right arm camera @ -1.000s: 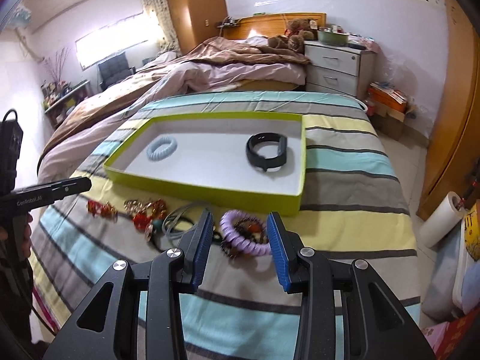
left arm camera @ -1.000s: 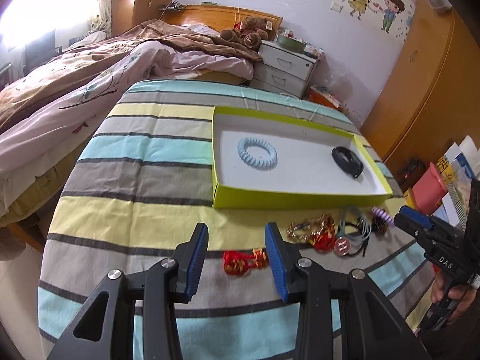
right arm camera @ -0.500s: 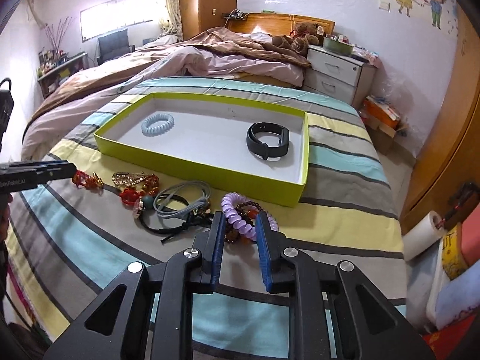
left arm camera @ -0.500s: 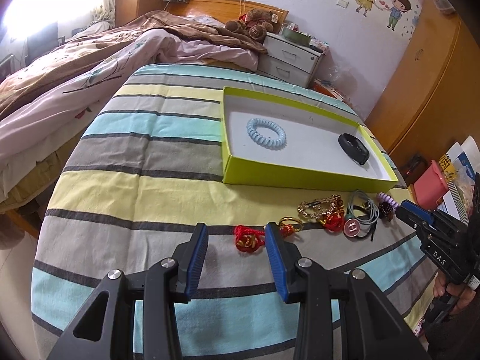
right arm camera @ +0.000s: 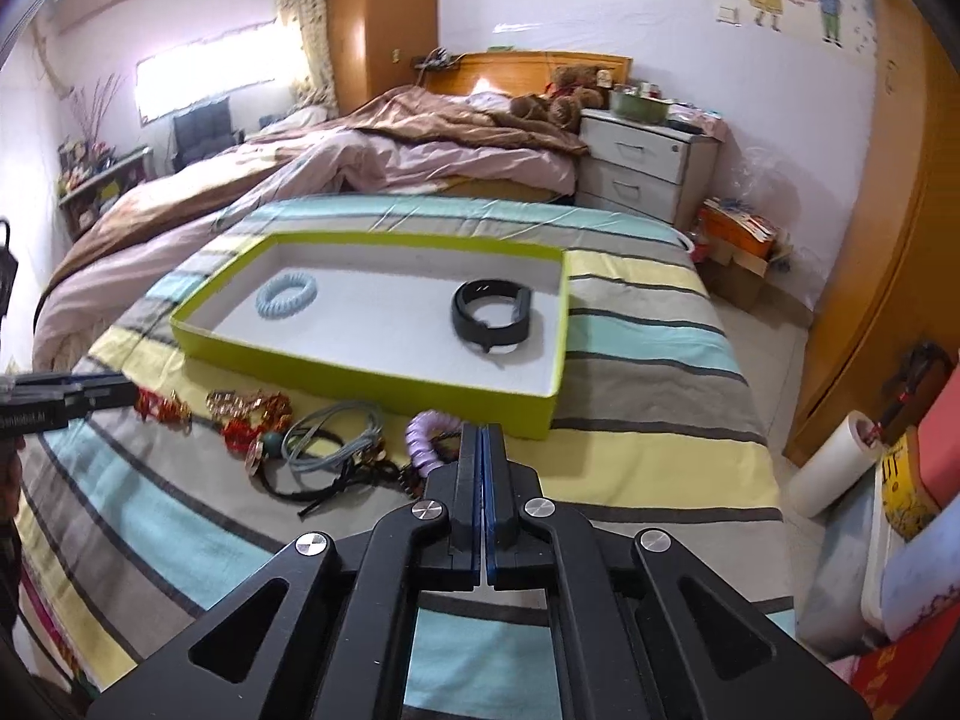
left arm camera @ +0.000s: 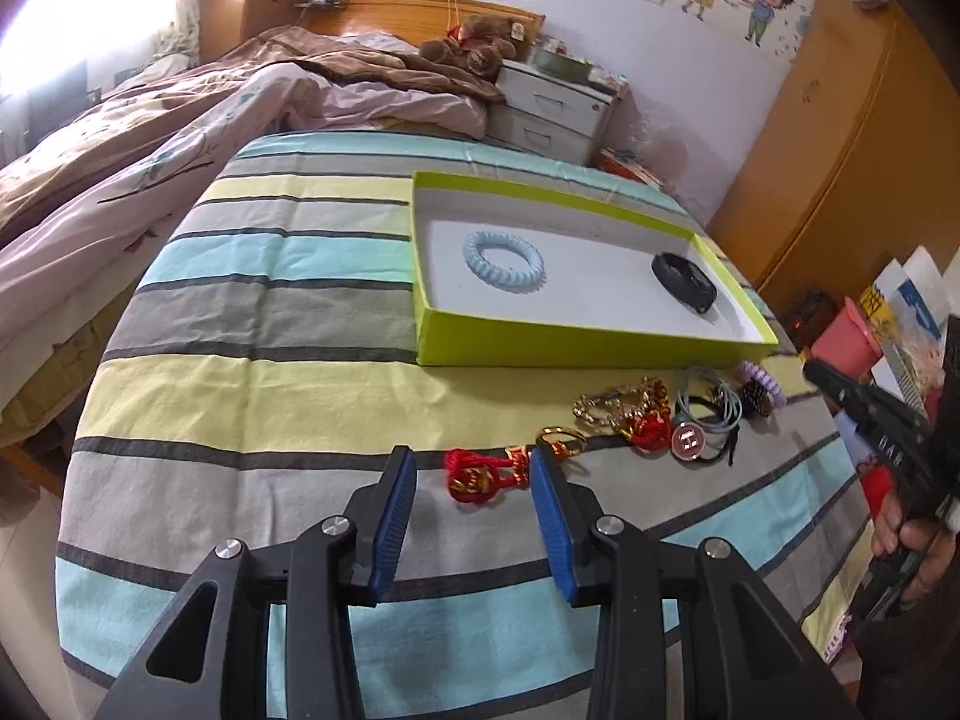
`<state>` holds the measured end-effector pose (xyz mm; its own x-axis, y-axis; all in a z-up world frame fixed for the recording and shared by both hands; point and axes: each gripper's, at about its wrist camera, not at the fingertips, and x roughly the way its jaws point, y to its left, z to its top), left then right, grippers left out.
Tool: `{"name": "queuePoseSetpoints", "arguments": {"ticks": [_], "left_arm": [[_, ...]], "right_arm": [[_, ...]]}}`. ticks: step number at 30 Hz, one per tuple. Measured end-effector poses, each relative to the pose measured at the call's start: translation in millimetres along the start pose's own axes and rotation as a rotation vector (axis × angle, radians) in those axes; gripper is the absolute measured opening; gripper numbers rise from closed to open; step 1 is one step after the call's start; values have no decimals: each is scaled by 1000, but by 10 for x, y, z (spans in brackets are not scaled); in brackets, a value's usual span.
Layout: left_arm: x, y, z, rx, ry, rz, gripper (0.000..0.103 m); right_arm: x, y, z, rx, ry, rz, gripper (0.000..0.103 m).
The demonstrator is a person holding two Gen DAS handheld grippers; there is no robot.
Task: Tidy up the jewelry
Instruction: 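Move the right gripper to the purple coiled hair tie, then grasp the purple hair tie with right gripper while left grasps the red tassel keychain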
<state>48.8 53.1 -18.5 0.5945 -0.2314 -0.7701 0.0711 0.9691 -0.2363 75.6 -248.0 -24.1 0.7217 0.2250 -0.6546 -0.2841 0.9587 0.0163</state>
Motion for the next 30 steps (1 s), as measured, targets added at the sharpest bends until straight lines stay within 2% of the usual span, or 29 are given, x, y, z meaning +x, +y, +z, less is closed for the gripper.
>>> {"name": "queuePoseSetpoints", "arguments": {"ticks": [2, 6, 7, 9, 11, 12, 19, 20, 21, 24, 30], "left_arm": [[12, -43, -3, 24, 3, 1, 39], [31, -58, 0, 21, 8, -1, 39], [31, -68, 1, 25, 7, 2, 39], [34, -82, 5, 30, 5, 7, 39], [39, -96, 12, 31, 3, 5, 39], [38, -96, 10, 34, 3, 3, 39], [100, -102, 8, 42, 23, 10, 39], [105, -102, 7, 45, 25, 12, 39], [106, -105, 4, 50, 26, 12, 39], [125, -108, 8, 57, 33, 17, 39], [150, -142, 19, 101, 37, 22, 40]], "right_arm": [[-19, -51, 10, 21, -8, 15, 0], [-49, -78, 8, 20, 5, 112, 2], [-54, -61, -1, 12, 10, 126, 5], [-48, 2, -7, -14, 14, 136, 22], [-21, 72, -14, -43, 22, 142, 32], [13, 105, -16, -56, 35, 135, 34], [201, 200, -46, -126, 104, 75, 34], [208, 210, -53, -141, 107, 56, 32], [212, 212, -59, -151, 107, 50, 22], [207, 207, -71, -158, 102, 39, 11], [109, 93, -38, -103, 46, 27, 10]]}}
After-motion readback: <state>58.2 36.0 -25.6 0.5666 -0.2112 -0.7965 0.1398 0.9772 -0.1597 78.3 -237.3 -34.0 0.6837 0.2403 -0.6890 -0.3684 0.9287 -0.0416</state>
